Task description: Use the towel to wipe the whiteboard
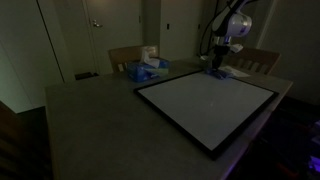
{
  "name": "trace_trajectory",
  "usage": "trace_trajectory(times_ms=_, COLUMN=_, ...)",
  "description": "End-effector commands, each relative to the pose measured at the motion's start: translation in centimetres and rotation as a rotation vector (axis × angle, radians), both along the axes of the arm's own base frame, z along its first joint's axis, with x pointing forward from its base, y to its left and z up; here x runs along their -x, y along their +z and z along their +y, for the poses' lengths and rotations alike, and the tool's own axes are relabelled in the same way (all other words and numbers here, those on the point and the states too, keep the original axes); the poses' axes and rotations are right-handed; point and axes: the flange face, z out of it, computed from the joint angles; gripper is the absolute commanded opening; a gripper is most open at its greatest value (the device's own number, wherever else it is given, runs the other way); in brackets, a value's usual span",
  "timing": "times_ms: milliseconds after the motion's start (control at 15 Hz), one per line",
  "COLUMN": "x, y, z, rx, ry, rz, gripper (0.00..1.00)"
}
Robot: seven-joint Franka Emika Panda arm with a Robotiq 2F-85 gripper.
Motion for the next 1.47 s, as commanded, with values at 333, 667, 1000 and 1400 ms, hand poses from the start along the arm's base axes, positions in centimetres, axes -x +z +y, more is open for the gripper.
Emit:
trace_trajectory(times_ms=333, x=-1.2, y=-1.0, z=2.6, rx=-0.033, ry=0.020, rz=0.021, gripper=0.03)
trace_trajectory(times_ms=667, x=-1.4, y=-1.0, z=4.5, rx=-0.045, ry=-0.043, rz=0.066, gripper=0.03)
trace_trajectory(times_ms=1000, x=-1.7, y=-0.9, z=5.7, rx=-0.044, ry=-0.156, rz=0.037, gripper=0.03)
trace_trajectory(times_ms=1400, x=-0.8, y=-1.1, z=4.9, rx=-0.039, ry=-0.259, rz=0.047, gripper=0.03)
